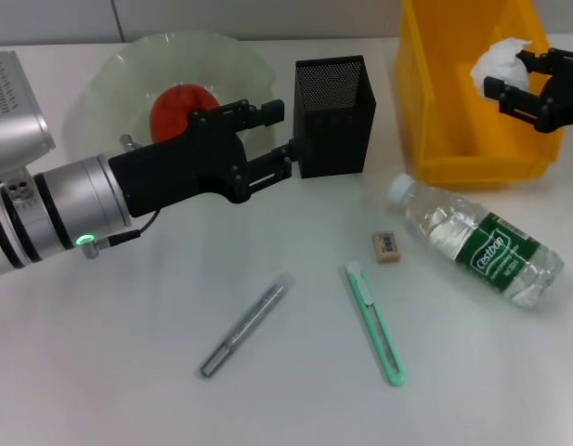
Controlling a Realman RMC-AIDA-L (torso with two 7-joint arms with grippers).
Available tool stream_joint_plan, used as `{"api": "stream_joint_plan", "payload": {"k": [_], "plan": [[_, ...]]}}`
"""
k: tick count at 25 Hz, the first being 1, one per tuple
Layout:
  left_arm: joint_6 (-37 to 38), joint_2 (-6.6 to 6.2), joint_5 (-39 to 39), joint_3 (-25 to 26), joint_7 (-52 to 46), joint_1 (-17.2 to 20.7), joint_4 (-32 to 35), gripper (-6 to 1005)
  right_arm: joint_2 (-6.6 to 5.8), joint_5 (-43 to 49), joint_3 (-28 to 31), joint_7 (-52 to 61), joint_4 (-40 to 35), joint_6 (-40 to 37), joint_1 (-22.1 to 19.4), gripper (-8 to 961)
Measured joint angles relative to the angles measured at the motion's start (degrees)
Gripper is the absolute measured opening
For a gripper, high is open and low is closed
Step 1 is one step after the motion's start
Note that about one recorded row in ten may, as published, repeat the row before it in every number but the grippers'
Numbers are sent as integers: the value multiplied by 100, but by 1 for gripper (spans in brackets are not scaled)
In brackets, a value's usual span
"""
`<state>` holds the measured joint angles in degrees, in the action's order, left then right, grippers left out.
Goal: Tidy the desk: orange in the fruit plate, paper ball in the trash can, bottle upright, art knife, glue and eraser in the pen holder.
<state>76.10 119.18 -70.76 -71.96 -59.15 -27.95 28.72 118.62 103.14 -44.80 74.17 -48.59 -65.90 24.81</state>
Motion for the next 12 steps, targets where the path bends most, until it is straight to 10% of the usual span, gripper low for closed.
{"api": "stream_joint_plan", "payload": {"k": [12], "plan": [[-6,0,2,-15,0,-54,9,561,18,173,6,-7,73,224,141,608]]}}
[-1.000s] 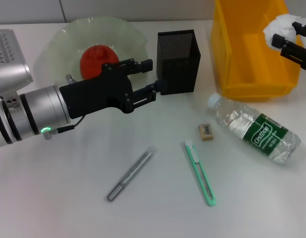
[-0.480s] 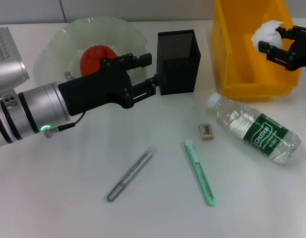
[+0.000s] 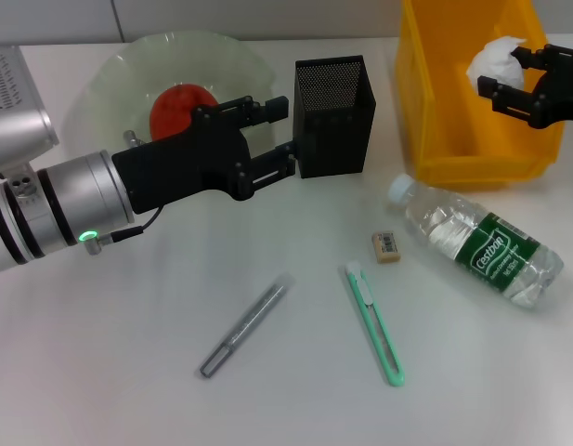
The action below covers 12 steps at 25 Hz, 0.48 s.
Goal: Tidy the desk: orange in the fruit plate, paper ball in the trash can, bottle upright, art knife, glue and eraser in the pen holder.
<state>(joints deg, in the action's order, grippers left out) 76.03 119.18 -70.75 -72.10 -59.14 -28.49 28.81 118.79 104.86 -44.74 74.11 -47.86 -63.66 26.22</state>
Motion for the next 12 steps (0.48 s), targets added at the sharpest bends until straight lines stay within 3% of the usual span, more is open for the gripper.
{"api": "stream_joint_plan", "payload": {"k": [12], "plan": [[27,0,0,-67,-1,35,38,561,18,172,-8,67,-50,22,98,686]]}}
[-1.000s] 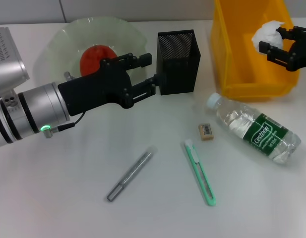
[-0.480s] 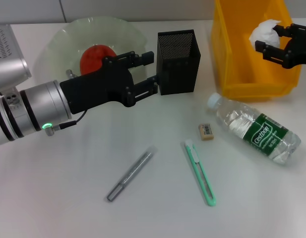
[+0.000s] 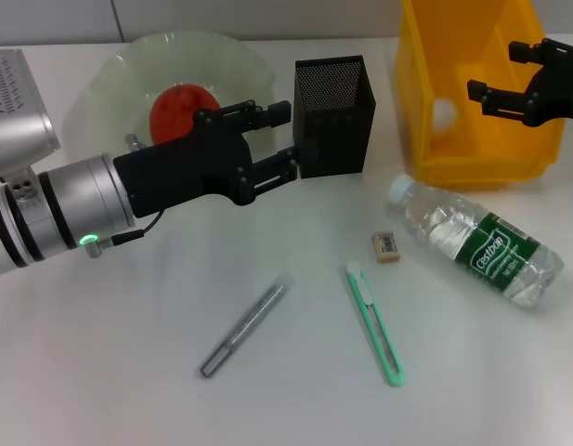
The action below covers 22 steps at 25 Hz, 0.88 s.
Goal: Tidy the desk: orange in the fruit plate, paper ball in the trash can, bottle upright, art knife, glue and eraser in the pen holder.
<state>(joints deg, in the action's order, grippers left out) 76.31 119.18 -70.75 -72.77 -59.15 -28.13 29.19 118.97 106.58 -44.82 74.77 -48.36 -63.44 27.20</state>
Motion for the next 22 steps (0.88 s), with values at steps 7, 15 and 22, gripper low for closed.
{"api": "stream_joint_plan", "payload": {"k": [7,15,22], "plan": [[11,-5,0,0,18,3,8,561,21,99,-52,578,-501,-320,-105,801],[-12,-9,0,0,39,-26,17,561,25,981,-416,2595,-2540,-1505,-602,801],[-19,-4,0,-18,43,-45,15,562,-30,2426,-393,4449,-3685,-3173,-237,801]]}}
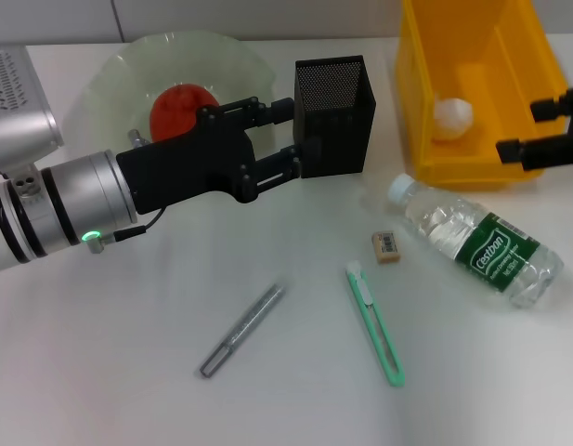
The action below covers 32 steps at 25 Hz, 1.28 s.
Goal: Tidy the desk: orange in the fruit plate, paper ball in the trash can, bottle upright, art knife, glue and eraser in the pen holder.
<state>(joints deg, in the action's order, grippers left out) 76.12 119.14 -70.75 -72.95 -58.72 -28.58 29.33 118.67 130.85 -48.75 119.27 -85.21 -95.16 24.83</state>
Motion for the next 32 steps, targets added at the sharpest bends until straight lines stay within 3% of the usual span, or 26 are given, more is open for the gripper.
{"api": "stream_joint_plan", "payload": {"k": [2,7,11,27,32], "plan": [[0,1,0,-1,1,0,-3,562,-32,681,-28,529,-81,-519,346,801],[25,3,0,-1,62,15,-42,562,-99,1399,-33,1143,293,-1341,958,801],[33,3,0,-26,130,42,-48,562,-149,1522,-23,1250,562,-1488,1111,801],[21,4,0,-145,150,64,-52,562,-120,2838,-575,1232,2077,-726,1872,800],[18,4,0,-150,151,61,-85,562,-107,2876,-757,1206,2249,-484,1912,800]]}}
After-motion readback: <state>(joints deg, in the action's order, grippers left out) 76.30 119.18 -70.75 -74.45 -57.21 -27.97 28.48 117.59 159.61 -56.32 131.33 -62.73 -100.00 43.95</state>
